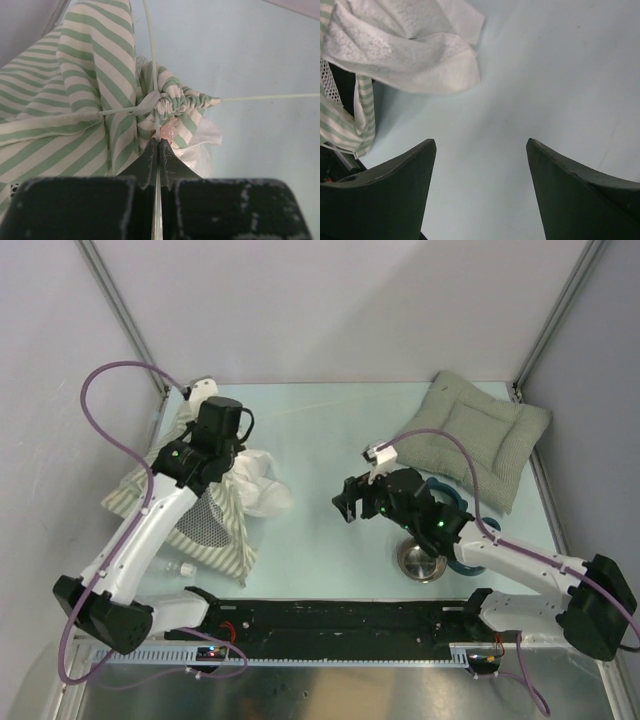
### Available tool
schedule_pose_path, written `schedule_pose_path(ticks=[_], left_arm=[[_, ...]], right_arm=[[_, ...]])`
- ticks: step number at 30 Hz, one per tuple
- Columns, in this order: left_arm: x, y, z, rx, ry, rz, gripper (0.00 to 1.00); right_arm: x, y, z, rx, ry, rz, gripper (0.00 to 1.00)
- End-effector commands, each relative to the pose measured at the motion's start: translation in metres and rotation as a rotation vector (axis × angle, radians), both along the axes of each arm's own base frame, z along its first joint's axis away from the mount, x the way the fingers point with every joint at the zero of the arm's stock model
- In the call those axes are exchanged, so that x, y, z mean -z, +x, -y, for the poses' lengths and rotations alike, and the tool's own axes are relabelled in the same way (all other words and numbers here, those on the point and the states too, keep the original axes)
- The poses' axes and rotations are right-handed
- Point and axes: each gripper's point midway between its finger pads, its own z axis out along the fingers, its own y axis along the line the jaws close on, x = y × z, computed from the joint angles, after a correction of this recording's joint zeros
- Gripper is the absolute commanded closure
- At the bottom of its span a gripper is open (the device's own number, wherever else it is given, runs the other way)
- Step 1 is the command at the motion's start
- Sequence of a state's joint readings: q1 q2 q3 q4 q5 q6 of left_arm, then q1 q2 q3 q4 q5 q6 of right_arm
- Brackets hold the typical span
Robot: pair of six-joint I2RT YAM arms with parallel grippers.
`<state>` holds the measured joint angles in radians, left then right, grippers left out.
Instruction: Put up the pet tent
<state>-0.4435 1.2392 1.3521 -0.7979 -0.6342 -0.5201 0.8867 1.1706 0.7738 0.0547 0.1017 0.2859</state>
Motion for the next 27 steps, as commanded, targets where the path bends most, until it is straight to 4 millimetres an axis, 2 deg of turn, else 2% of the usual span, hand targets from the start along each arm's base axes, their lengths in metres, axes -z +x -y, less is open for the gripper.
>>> schedule_pose_path(ticks=[1, 8, 13, 21, 27], left_arm=[[-0.049, -0.006, 0.001, -0.015, -0.07, 0.15, 1.0], [-0.072, -0.017, 0.011, 0.047, -0.119, 0.205, 1.0], [-0.084, -0.022, 0.024, 0.135, -0.1, 0.217, 1.0], [-0.085, -0.019, 0.041, 0.366, 0.072, 0.227, 1.0], [-0.094, -0.006, 0.057, 0.493, 0.157, 0.284, 1.0]], right_arm=[[-0.055, 0.01, 0.023, 0.052, 0.063, 0.107, 0.2], [-0.142, 0.005, 0.067, 0.042, 0.114, 0.282, 0.12], [-0.194, -0.004, 0.097, 0.056, 0.142, 0.385, 0.09], [-0.244, -0.012, 0.136, 0.137, 0.14, 0.487, 0.07], [-0.268, -0.025, 0.151, 0.158, 0.141, 0.534, 0.07]])
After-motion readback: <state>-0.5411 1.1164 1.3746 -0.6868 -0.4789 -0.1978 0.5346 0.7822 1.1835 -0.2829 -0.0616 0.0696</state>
